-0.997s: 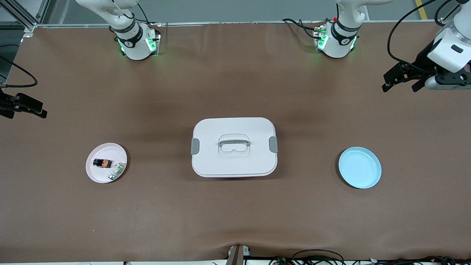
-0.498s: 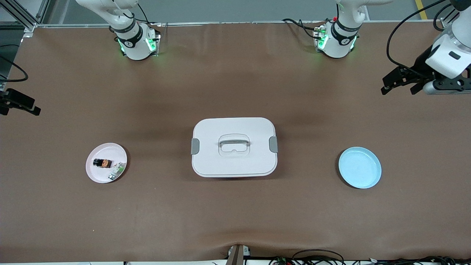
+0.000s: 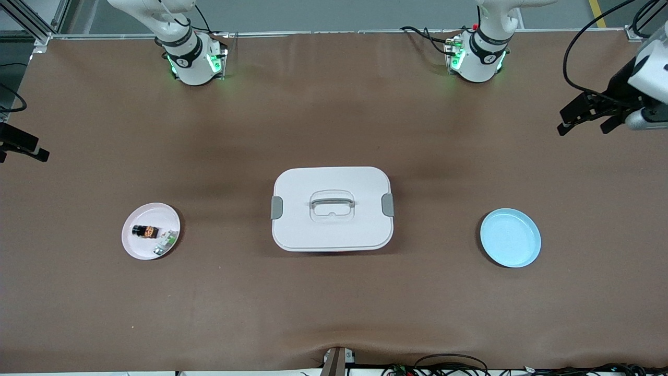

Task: Transfer orange switch to right arm and place

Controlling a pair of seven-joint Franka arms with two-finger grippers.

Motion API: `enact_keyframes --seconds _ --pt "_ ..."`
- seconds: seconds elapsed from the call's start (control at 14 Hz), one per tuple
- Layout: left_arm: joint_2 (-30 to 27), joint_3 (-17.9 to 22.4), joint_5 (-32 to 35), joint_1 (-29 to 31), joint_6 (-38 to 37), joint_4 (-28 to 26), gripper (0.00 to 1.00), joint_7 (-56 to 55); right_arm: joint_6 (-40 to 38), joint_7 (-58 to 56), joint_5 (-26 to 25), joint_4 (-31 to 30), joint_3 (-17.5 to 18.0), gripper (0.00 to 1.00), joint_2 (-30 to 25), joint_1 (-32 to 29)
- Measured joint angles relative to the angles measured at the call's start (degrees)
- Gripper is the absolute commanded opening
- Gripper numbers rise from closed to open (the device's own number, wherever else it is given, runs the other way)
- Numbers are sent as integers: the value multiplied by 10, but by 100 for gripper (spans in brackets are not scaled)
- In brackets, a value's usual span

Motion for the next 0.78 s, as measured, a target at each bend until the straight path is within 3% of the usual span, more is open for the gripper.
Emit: enact_keyframes --seconds 0.5,0.78 --pt "58 -1 3 -2 -62 67 100 1 -21 -13 -30 0 5 100 -8 21" --pt "68 -1 3 -2 -83 77 100 1 -27 -11 -34 0 18 100 -13 12"
